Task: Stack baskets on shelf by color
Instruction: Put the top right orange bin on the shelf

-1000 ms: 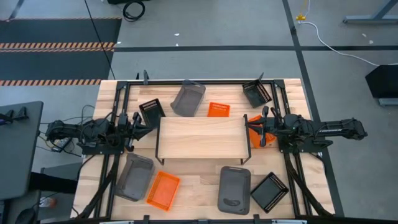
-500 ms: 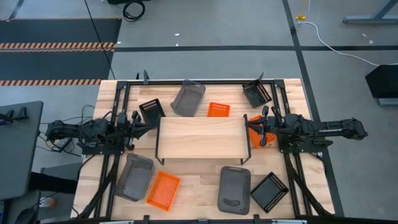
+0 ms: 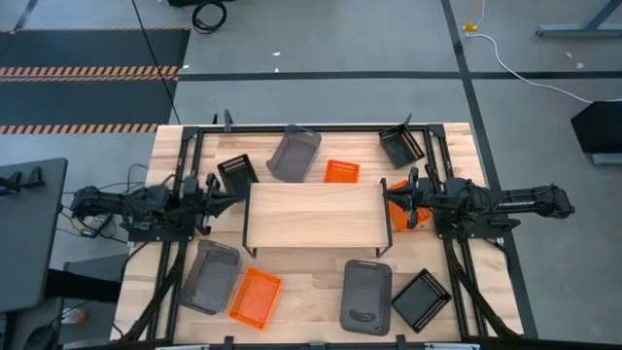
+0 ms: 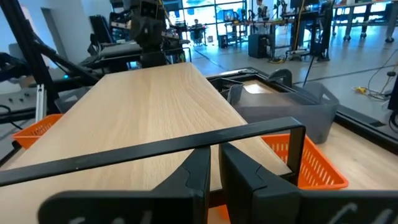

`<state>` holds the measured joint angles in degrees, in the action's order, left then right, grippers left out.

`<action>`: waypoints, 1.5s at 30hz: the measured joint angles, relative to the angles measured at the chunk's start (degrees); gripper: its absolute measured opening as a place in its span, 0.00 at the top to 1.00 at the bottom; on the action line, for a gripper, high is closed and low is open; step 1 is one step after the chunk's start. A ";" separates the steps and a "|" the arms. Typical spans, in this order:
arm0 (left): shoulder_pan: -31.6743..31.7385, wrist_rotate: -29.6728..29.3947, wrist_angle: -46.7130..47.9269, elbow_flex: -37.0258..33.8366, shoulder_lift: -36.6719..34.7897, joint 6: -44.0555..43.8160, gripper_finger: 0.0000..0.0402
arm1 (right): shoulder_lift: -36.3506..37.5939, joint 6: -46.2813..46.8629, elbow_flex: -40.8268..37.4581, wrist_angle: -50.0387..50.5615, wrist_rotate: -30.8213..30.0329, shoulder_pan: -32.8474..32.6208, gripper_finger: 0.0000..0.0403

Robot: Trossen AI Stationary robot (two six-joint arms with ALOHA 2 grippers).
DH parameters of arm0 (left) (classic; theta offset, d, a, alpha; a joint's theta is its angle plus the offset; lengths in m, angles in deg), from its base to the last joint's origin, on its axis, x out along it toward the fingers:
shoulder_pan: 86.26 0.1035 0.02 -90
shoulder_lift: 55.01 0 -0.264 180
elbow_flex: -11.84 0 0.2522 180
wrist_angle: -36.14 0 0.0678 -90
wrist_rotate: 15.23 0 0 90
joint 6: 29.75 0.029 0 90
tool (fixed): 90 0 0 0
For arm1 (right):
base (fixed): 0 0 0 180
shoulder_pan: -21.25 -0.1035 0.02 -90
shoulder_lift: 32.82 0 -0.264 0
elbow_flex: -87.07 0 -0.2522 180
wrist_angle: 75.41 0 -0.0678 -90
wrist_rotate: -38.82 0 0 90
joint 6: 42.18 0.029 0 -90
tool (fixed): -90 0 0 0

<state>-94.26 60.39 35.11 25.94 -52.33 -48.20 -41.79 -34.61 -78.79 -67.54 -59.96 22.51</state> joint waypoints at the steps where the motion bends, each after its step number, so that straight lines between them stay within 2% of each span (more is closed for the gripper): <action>1: -0.19 -0.02 0.62 0.00 0.54 -0.96 0.91 | 0.00 0.35 -0.02 -0.04 -0.01 0.00 0.90; 5: -0.91 -1.80 -0.32 0.00 2.70 -2.78 0.91 | 0.00 1.11 0.00 0.20 -0.04 0.06 0.90; 10: -2.48 -4.59 -1.85 0.00 4.92 -3.83 0.91 | -0.85 9.56 0.54 4.24 -2.14 0.84 0.90; 12: -3.30 -5.07 -2.76 0.01 5.62 -3.86 0.91 | -1.56 11.43 2.32 8.11 -3.82 1.04 0.88; 16: -5.04 -5.13 -5.58 0.02 6.01 -3.32 0.92 | -3.15 16.28 5.96 22.52 -12.28 1.80 0.82; 18: -5.93 -5.13 -7.12 0.02 5.95 -2.64 0.92 | -3.52 18.78 8.29 25.88 -14.94 2.10 0.79; 27: -8.05 -6.61 -9.59 0.01 5.95 1.13 0.91 | -6.37 20.94 18.22 33.01 -18.51 3.96 0.73; 32: -8.05 -7.48 -9.75 0.02 5.95 1.17 0.91 | -13.15 22.05 25.29 37.65 -16.91 4.19 0.73; 40: -8.05 -7.49 -10.27 0.00 5.95 1.13 0.91 | -30.60 19.42 44.52 60.71 -16.15 4.20 0.73; 43: -8.05 -7.49 -10.29 0.01 5.95 1.13 0.91 | -37.00 19.46 51.28 69.05 -12.31 4.20 0.73; 45: -8.05 -7.49 -10.32 0.00 5.96 1.11 0.91 | -40.75 20.63 54.10 73.34 -7.41 4.20 0.73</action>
<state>-102.32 52.90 24.79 25.94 -46.37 -47.09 -82.54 -13.99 -24.69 5.80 -67.37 26.71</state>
